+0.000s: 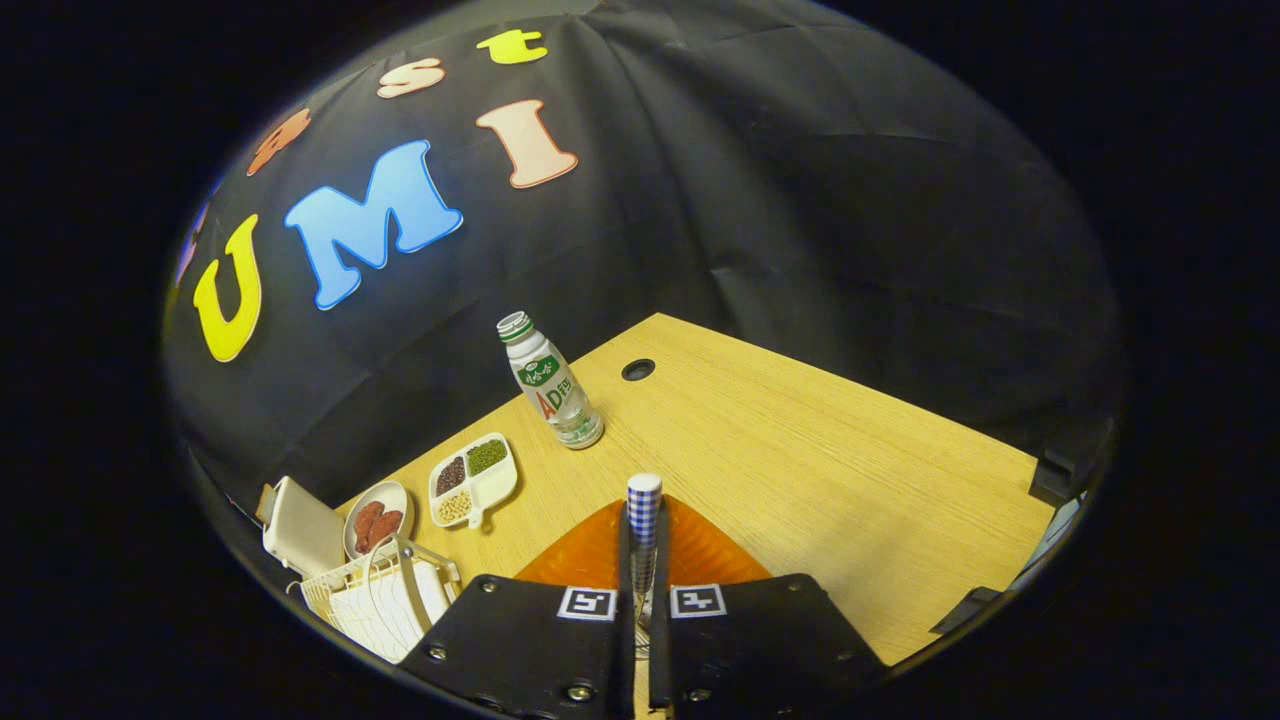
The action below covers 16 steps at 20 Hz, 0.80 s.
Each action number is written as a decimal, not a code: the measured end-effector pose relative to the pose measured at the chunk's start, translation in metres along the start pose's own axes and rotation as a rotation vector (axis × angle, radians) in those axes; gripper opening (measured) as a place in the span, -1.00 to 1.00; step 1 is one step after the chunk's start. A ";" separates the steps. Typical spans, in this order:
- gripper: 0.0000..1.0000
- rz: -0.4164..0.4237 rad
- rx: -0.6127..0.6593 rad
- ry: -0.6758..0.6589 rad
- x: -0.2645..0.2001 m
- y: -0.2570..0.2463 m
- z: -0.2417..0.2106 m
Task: Take the plate from the dish rack, then take the spoon from the basket and place it into the plate.
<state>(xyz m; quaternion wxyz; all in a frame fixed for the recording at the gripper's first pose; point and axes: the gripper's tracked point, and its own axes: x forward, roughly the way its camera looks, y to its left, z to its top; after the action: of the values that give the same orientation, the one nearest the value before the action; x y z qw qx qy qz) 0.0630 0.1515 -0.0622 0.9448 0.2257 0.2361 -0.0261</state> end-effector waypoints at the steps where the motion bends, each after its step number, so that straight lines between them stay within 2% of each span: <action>1: -0.89 0.007 0.001 -0.006 -0.003 0.002 0.002; 6: -0.89 0.021 -0.006 -0.078 -0.015 0.002 0.031; 10: -0.89 0.012 -0.074 -0.144 -0.036 0.007 0.057; 13: -0.89 0.011 -0.136 -0.214 -0.067 0.020 0.081; 16: -0.89 0.044 -0.178 -0.263 -0.102 0.045 0.090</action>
<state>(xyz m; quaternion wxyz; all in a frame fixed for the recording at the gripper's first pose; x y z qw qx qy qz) 0.0192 0.1468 0.0742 0.9842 0.1410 0.1065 -0.0137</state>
